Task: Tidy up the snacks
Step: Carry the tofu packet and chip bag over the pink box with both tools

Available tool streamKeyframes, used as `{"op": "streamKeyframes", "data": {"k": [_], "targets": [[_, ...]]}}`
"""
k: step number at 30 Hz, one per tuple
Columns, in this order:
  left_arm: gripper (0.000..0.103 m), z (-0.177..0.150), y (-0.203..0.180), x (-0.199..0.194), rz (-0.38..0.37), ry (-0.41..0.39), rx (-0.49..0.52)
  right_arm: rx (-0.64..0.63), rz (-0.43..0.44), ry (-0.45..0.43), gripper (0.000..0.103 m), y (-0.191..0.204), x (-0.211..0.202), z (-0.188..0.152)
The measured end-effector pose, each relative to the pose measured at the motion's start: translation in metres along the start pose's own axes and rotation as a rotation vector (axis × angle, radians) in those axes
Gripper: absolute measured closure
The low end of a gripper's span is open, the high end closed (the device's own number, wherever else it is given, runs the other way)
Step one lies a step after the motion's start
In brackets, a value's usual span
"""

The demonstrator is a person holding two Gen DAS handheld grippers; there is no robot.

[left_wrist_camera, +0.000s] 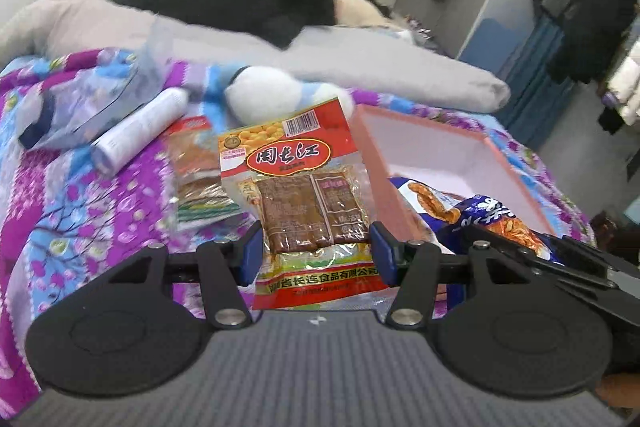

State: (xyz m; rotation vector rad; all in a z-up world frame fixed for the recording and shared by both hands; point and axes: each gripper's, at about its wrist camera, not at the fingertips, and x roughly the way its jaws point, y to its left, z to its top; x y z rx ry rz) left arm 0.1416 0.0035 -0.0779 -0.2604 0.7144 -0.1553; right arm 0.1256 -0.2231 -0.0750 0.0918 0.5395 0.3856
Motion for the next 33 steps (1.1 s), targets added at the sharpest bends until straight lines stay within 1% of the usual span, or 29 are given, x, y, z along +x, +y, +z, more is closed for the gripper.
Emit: {"op": "streamKeyframes", "data": {"k": [4,11,14,22,27,33], "targets": [[0.042,0.006,-0.023,0.003,-0.032,-0.009,0.044,0.012,-0.045,-0.024,0.056,-0.016,-0.011,0.004],[0.043,0.01,-0.056,0.025,-0.103,0.019,0.078,0.059,-0.133,-0.054,0.056,-0.049,-0.023,0.003],[0.043,0.015,-0.07,0.038,-0.13,0.033,0.093,0.084,-0.164,-0.057,0.056,-0.065,-0.02,0.002],[0.042,0.04,-0.112,0.078,-0.211,0.046,0.143,0.149,-0.246,-0.086,0.056,-0.115,-0.008,0.008],[0.042,0.053,-0.129,0.111,-0.23,0.068,0.156,0.159,-0.28,-0.092,0.056,-0.139,0.008,0.016],[0.042,0.065,-0.144,0.152,-0.206,0.115,0.178,0.143,-0.296,-0.044,0.056,-0.162,0.029,0.024]]}}
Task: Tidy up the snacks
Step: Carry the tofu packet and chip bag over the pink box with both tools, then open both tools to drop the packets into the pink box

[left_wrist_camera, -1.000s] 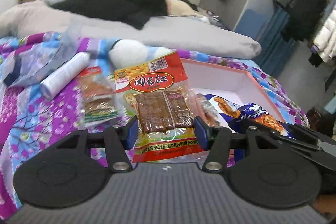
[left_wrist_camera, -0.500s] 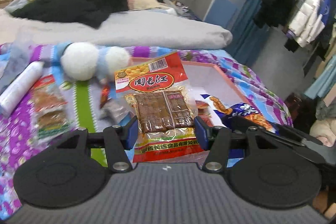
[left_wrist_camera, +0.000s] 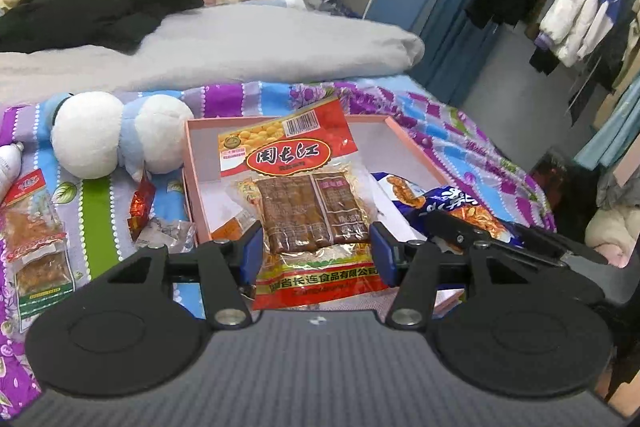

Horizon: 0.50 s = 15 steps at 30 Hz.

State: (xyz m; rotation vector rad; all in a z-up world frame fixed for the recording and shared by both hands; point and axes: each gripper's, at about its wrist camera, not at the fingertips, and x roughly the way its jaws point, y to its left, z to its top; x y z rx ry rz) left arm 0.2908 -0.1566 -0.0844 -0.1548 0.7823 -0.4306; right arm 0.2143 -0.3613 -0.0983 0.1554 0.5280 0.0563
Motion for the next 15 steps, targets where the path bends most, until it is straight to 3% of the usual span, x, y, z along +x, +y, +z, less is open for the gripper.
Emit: {"op": "streamKeyframes", "data": {"k": [7,15], "targets": [[0.042,0.009,-0.001,0.041,0.031,0.099,-0.01,0.006,-0.017,0.083,0.056,-0.014,0.027,0.005],[0.041,0.004,-0.002,0.057,0.055,0.131,-0.015,0.019,-0.051,0.152,0.055,-0.026,0.042,-0.003]]}}
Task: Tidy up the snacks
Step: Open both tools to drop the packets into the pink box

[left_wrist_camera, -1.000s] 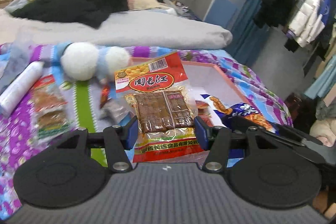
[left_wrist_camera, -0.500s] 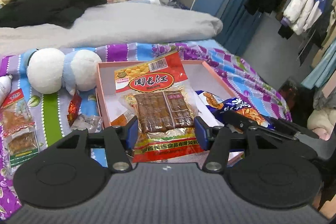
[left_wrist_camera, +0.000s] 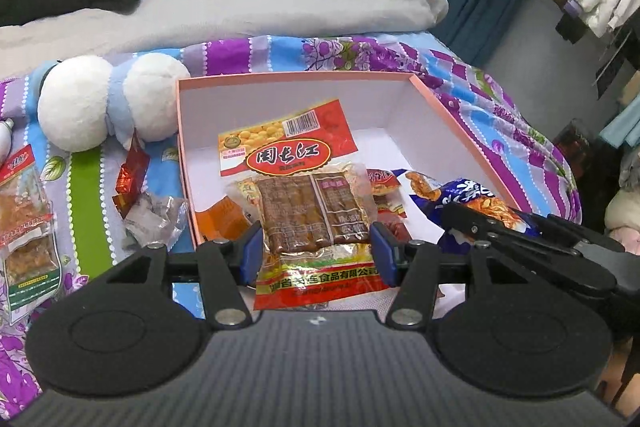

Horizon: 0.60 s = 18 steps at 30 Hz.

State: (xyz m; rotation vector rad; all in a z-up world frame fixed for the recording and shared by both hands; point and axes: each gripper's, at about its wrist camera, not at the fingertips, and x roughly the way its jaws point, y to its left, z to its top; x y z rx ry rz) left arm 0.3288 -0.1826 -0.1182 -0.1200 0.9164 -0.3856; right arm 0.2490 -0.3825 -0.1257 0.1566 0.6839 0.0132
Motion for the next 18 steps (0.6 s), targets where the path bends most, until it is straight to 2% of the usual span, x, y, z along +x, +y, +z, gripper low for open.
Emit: {"op": "streamKeyframes", "data": {"k": [3,4,6,12,15,18], "targets": [[0.028,0.001,0.001,-0.002,0.026,-0.002,-0.002,0.009,0.0,0.011,0.051,-0.003,0.001,-0.002],[0.024,0.001,0.001,-0.004,0.032,-0.006,-0.003,0.014,0.005,0.011,0.039,-0.004,0.001,-0.002],[0.024,0.001,0.004,-0.008,0.015,-0.014,-0.004,0.02,0.009,0.003,0.026,-0.004,-0.001,-0.002],[0.024,-0.005,0.007,-0.036,0.035,-0.061,-0.01,0.054,0.031,-0.031,0.026,-0.004,-0.012,-0.003],[0.024,-0.012,0.006,-0.059,0.071,-0.107,0.012,0.03,0.04,-0.046,0.026,0.003,-0.023,-0.001],[0.024,-0.02,0.01,-0.083,0.081,-0.155,-0.016,0.016,0.069,-0.077,0.026,0.009,-0.038,0.001]]}}
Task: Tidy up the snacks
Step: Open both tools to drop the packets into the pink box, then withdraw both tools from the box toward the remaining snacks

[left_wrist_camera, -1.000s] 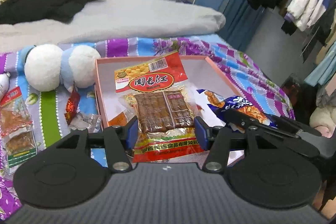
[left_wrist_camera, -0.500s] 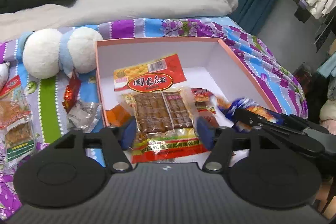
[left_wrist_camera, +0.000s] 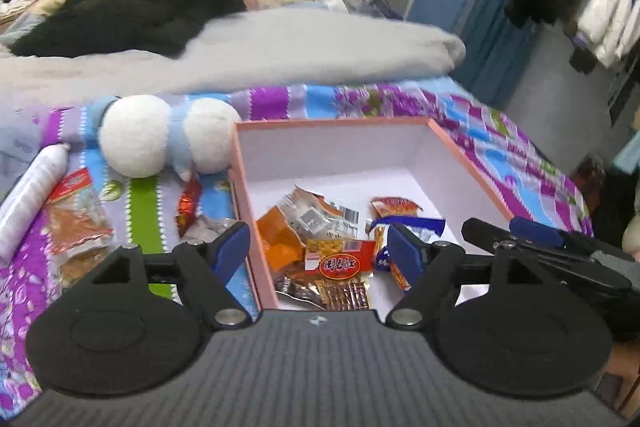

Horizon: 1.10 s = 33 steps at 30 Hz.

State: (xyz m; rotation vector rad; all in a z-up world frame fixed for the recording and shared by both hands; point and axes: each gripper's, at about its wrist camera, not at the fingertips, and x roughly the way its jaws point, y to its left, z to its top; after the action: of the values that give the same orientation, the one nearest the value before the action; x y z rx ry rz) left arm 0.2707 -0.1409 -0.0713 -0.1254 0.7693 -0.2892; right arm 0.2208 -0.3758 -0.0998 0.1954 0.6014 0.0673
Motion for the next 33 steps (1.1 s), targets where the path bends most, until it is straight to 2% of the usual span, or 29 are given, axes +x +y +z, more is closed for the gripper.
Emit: {"op": "streamKeyframes", "data": {"k": [6,15,19,33], "targets": [[0.024,-0.009,0.018,-0.041,0.036,-0.047,-0.039,-0.063,0.04,-0.02,0.026,0.022,-0.022,0.004],[0.024,-0.017,0.032,-0.107,0.048,-0.115,-0.031,-0.097,0.107,-0.078,0.026,0.059,-0.05,0.005],[0.024,-0.028,0.045,-0.123,0.073,-0.132,-0.034,-0.121,0.129,-0.104,0.026,0.078,-0.064,0.003],[0.024,-0.094,0.093,-0.156,0.143,-0.129,-0.094,-0.145,0.197,-0.069,0.026,0.126,-0.079,-0.054]]}}
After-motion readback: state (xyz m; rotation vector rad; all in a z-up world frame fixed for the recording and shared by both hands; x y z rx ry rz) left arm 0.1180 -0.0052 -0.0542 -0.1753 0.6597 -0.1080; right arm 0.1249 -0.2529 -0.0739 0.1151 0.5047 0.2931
